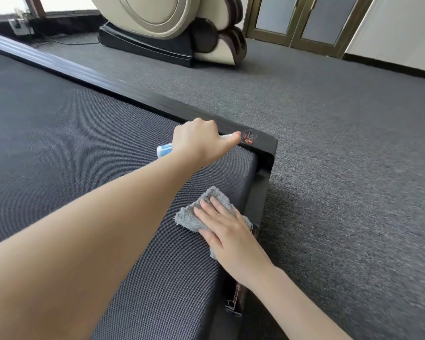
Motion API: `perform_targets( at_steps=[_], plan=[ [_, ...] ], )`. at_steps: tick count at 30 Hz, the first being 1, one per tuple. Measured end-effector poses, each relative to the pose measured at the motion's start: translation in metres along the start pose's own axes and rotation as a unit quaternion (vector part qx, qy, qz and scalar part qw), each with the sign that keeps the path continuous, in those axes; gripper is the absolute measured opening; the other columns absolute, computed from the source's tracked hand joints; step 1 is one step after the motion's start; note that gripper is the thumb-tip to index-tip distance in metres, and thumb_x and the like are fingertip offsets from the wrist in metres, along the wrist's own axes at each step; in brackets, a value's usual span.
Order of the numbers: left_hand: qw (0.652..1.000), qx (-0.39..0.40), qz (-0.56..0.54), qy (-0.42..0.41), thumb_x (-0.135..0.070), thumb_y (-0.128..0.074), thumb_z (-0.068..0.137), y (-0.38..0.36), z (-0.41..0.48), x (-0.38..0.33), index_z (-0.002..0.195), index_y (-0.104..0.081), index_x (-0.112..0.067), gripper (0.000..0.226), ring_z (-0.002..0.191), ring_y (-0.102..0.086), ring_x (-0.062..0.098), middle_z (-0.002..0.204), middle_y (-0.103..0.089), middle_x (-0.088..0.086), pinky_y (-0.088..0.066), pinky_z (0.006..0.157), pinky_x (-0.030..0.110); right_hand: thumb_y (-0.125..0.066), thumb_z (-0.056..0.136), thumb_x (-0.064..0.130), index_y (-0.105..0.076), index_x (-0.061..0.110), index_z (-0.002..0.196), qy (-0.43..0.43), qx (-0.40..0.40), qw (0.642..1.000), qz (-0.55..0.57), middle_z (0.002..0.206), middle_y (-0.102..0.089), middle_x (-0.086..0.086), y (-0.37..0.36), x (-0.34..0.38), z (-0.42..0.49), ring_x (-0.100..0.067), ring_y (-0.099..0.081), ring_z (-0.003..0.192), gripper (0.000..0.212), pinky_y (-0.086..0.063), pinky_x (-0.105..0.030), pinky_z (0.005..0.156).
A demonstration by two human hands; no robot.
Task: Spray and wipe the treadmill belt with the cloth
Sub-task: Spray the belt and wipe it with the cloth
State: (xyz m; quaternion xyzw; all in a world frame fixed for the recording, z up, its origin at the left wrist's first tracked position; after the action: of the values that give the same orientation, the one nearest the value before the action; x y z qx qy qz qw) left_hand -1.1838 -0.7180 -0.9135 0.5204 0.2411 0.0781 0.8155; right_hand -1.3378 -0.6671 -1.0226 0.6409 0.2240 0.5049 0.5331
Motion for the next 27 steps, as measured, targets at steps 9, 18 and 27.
perform_targets(
  at_steps=[9, 18, 27],
  plan=[
    [0.993, -0.092, 0.068, 0.033, -0.057, -0.037, 0.093, 0.016, 0.021, 0.015, 0.078, -0.066, -0.007, 0.059, 0.087, -0.062, 0.037, 0.089, -0.068, 0.018, -0.033, 0.069, 0.035, -0.03, 0.103, 0.033, -0.023, 0.034, 0.149, -0.002, -0.007, 1.0, -0.001, 0.156, -0.01, 0.02, -0.001, 0.001, 0.0, 0.008, 0.009, 0.142, 0.046, 0.003, -0.033, 0.12],
    [0.994, -0.029, 0.036, 0.098, -0.072, -0.032, 0.089, 0.012, 0.015, 0.069, 0.056, -0.047, -0.01, 0.072, 0.071, -0.05, 0.031, 0.06, -0.044, 0.005, -0.037, 0.068, 0.036, -0.028, 0.102, 0.038, -0.02, 0.035, 0.149, -0.024, -0.019, 0.999, -0.018, 0.154, -0.005, 0.025, 0.014, -0.033, 0.033, 0.009, 0.008, 0.141, 0.048, 0.01, -0.027, 0.117],
    [0.996, -0.008, 0.034, 0.084, -0.083, -0.019, 0.073, 0.051, -0.037, 0.144, 0.056, -0.049, 0.0, 0.09, 0.055, -0.057, 0.029, 0.057, -0.061, 0.014, -0.034, 0.051, 0.029, -0.029, 0.103, 0.03, -0.03, 0.023, 0.148, -0.164, -0.076, 0.98, -0.088, 0.158, -0.021, 0.004, 0.039, -0.12, 0.14, -0.012, -0.009, 0.146, 0.046, 0.001, -0.04, 0.118]
  ],
)
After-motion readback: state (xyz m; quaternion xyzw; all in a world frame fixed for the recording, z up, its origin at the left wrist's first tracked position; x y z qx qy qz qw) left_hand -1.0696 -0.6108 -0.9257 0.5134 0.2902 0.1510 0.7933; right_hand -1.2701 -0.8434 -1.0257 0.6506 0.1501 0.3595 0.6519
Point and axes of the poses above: each hand's wrist, its own z-axis towards the middle knuckle, its own y-axis out of the back of the hand, x = y × z, the point moved 3 cm from there along z, towards the middle knuckle
